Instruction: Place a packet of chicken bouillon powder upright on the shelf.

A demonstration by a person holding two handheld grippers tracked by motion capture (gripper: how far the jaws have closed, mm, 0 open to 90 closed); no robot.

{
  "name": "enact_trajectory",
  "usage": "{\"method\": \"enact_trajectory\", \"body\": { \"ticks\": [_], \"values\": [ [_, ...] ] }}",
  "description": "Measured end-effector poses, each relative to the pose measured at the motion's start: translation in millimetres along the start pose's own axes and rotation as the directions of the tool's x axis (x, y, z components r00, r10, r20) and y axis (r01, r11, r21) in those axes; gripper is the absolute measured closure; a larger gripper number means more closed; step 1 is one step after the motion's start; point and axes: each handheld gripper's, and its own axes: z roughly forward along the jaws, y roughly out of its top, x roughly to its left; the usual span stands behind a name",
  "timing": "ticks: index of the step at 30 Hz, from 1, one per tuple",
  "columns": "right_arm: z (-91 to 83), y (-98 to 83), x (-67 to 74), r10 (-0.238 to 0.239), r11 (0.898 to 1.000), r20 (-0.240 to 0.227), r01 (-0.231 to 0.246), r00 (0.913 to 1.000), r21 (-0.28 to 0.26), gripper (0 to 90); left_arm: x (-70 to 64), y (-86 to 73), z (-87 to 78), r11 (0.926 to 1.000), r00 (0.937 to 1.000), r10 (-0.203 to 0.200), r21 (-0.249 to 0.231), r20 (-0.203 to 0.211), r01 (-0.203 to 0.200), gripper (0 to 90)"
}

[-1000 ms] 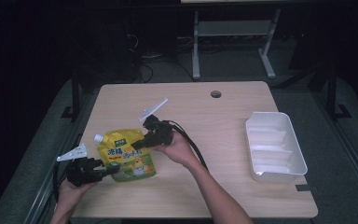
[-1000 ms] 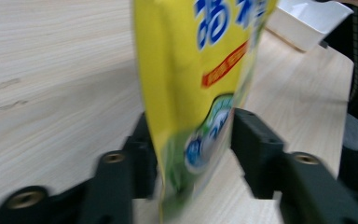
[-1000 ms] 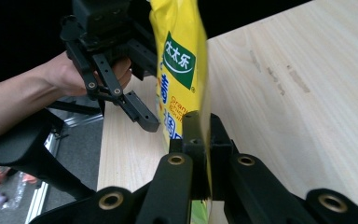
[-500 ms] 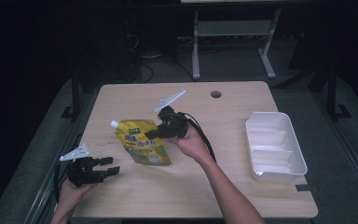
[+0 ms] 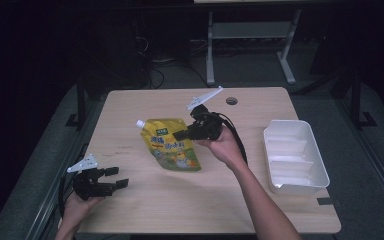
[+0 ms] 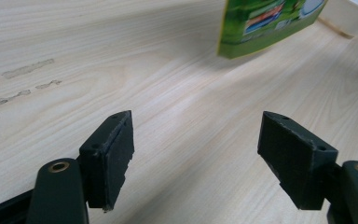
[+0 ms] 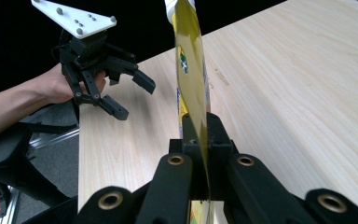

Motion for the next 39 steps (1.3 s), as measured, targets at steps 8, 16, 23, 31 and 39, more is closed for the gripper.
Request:
{"method": "enact_trajectory", "body": {
  "ticks": [8,16,23,31,39],
  "values": [
    [-18.2,-3.2,-3.7,0.003,1.000,0.020,-0.003,0.9998,-0.014,89.6,-0.7,-0.2,1.0,0.9999,0.9999,0.009,0.011,-0.008,-0.009,26.3],
    [-42.4,-6.9,-4.8,0.002,1.000,0.054,0.000,0.9986,-0.026,89.6,-0.4,-0.3,0.7,0.9999,0.9999,0.006,0.010,-0.012,-0.006,23.9],
    [-69.2,-14.0,-9.5,0.019,0.999,0.078,-0.015,0.9968,-0.046,89.6,-0.4,-0.3,0.6,0.9999,0.9998,0.004,0.015,-0.022,-0.003,23.3],
    [-95.1,-22.5,-11.8,0.027,0.998,0.110,-0.021,0.9936,-0.058,89.6,-2.5,-0.2,2.9,0.9993,0.9988,0.022,0.031,-0.045,-0.021,21.2],
    [-117.6,-28.9,-12.1,0.031,0.997,0.133,-0.021,0.9907,-0.071,89.6,-3.2,-1.1,3.1,0.9989,0.9981,0.025,0.040,-0.056,-0.023,19.7]
  ]
}}
